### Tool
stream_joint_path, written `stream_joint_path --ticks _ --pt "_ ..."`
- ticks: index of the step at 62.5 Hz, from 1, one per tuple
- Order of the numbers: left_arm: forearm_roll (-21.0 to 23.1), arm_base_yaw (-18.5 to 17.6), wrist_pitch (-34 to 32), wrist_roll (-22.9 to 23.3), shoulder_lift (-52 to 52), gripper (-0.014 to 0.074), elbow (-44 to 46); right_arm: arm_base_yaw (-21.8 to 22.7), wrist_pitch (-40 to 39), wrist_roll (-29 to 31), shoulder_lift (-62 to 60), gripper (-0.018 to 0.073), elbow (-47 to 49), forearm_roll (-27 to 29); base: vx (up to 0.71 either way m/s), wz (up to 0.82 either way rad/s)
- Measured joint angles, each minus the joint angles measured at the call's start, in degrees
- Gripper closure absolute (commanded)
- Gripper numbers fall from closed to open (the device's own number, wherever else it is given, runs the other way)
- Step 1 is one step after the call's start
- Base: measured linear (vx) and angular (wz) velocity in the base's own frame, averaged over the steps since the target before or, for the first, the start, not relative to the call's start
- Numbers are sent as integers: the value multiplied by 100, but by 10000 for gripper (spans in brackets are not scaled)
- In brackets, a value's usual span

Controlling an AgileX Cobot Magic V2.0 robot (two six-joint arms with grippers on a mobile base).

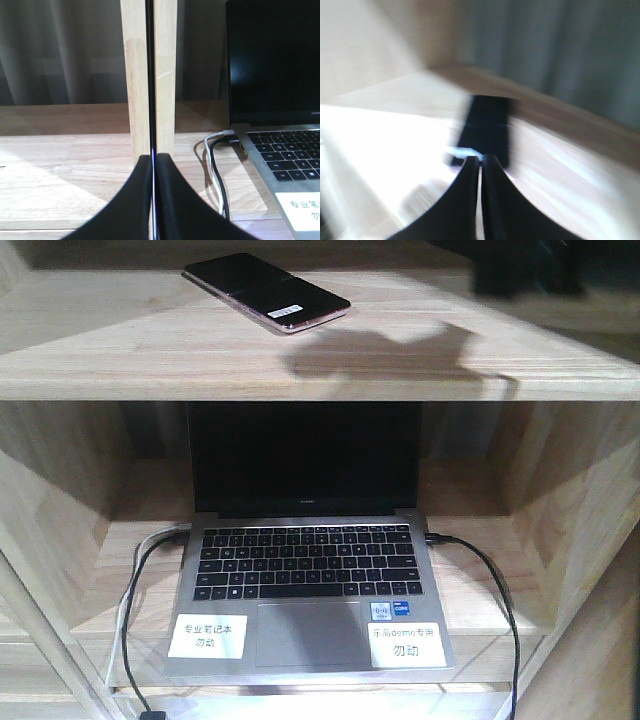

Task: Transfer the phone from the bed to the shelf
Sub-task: 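Withdraw the open right gripper away from the phone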

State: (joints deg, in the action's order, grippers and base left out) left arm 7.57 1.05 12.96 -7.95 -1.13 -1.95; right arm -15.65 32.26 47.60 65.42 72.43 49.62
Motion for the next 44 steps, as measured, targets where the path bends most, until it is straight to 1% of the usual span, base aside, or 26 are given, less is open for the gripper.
stream_joint_path --ticks 8,12,30,44 --pt "0 0 0 0 0 596 0 0 -610 0 -734 565 -873 0 0 0" --pt "0 0 0 0 0 596 0 0 -729 0 -1062 565 -1282 5 0 0" --pt "0 0 0 0 0 596 0 0 -833 -120 -2533 565 -2717 21 0 0" --pt "0 0 0 0 0 596 0 0 -833 -125 -3760 565 -3548 27 0 0"
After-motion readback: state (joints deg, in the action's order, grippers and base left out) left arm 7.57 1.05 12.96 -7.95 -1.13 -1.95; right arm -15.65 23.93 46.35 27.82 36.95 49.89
